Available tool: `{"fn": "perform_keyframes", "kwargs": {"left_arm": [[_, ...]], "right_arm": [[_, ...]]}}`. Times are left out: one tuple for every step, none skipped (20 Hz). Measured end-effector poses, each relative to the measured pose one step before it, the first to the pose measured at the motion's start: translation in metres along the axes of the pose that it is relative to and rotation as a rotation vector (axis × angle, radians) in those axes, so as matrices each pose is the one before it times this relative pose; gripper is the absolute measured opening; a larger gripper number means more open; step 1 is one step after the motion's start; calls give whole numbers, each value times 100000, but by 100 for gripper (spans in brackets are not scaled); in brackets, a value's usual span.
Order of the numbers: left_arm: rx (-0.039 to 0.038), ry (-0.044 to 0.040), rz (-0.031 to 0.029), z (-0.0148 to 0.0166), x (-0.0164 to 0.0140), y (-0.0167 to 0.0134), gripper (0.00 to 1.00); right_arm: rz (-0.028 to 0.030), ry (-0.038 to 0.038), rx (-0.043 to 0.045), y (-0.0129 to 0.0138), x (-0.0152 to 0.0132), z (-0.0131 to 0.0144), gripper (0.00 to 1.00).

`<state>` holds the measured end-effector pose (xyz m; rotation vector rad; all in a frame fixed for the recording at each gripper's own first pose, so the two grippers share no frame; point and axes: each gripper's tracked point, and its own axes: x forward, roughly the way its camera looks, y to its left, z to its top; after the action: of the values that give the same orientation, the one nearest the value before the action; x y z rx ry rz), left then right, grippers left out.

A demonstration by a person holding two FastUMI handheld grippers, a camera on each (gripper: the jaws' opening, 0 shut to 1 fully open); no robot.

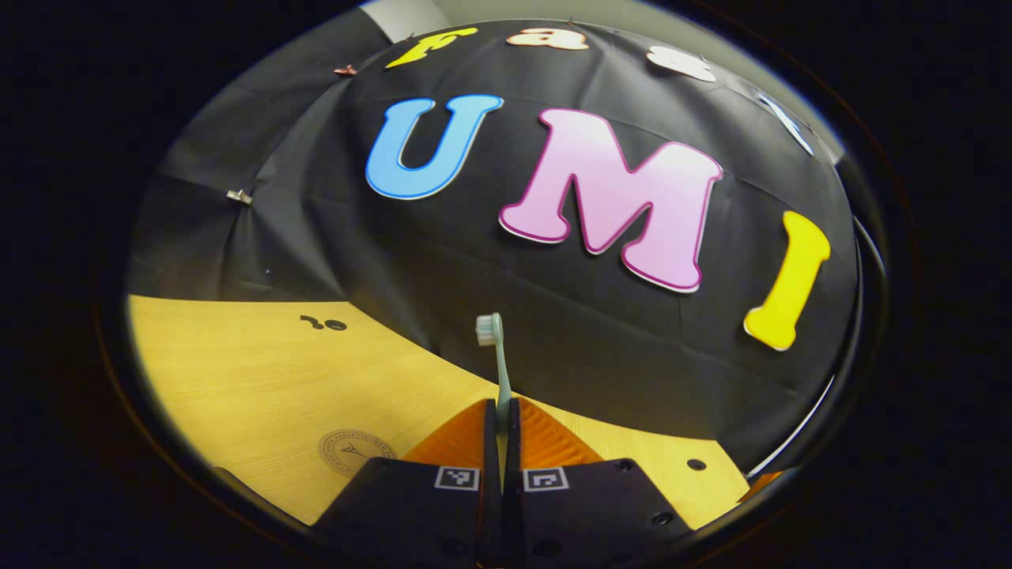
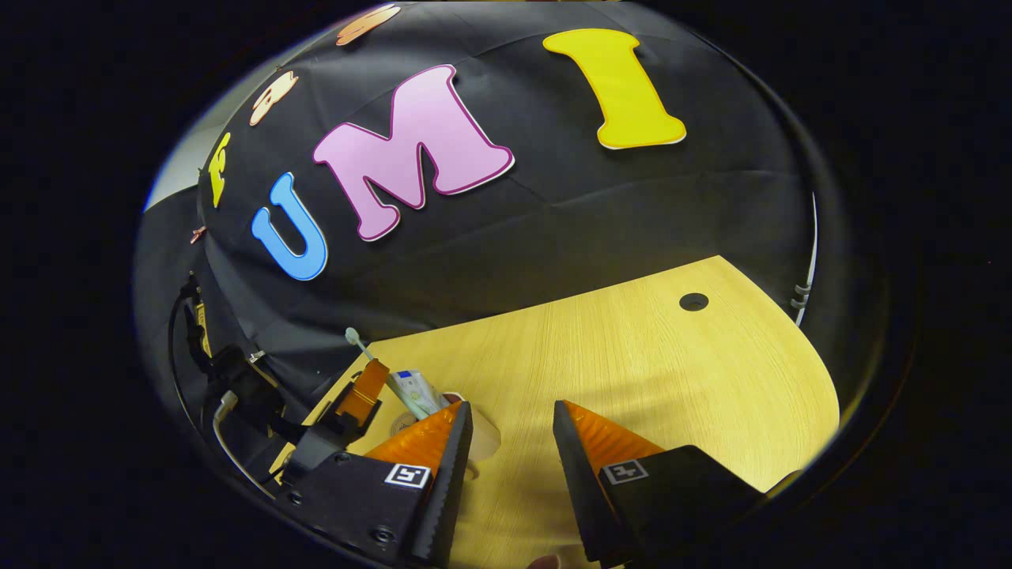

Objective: Put the toothbrush and toothpaste on the desktop into the cup, then pick up the cup and place it on the coaster on the desktop.

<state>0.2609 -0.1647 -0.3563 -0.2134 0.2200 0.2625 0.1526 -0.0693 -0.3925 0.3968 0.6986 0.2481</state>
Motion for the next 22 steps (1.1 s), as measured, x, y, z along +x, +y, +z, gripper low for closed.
{"fn": "perform_keyframes", "kwargs": {"left_arm": [[3796,-265,-341,-269,-220,-151,6],[3225,-1527,-458,200,-187,-125,6],[2655,-503,-581,-176,-243,-112,6],[2505,-1046,-806,200,-108,-130,6],[2805,-1251,-626,-7,-143,-64,6],[3078,-1520,-1050,57,-189,-193,6],[3196,-1542,-999,-116,-421,-216,6],[2805,-1594,-1503,43,-209,-307,11],[2572,-1811,-1190,-41,-177,-209,6],[2125,-1419,-869,-73,-197,-178,7],[1644,-1118,298,-135,-366,15,8],[526,-771,1135,-35,-273,244,10],[-140,-274,1064,-196,-333,220,12],[-357,-328,177,-5,-186,104,13],[86,-219,-294,4,-123,63,13],[450,-206,-547,94,-202,-20,14],[498,-312,-341,52,-170,114,14],[-67,219,-93,33,-129,127,16],[-490,221,-121,9,-185,223,19],[-574,85,-18,124,-59,133,25],[117,81,308,-28,-111,94,26],[282,274,32,196,52,147,26]], "right_arm": [[128,339,402,10,71,-4,64],[167,121,330,86,-12,45,64],[129,-170,336,-67,46,136,64],[26,-171,255,65,30,32,64],[154,50,202,-10,46,-25,64],[-34,258,17,-9,-26,-88,64],[3,107,-417,-53,-42,-100,64],[-187,66,-423,-57,-15,9,64],[56,-48,-226,42,-10,-13,64],[-192,-134,-256,-68,26,25,64],[-97,-99,-7,21,-92,15,64],[39,15,328,64,-9,-29,64],[125,-200,195,77,-74,70,64],[-31,-277,-59,86,-56,84,64],[117,-182,68,103,-76,56,64],[167,86,36,97,-2,-50,64],[37,44,-93,134,-84,-62,64],[-40,42,-261,95,-23,-48,64],[219,-50,-308,124,-44,-1,64],[57,-88,-329,77,-31,-10,64],[297,123,-380,178,2,-109,64],[12,147,-367,185,-65,-55,64]]}}
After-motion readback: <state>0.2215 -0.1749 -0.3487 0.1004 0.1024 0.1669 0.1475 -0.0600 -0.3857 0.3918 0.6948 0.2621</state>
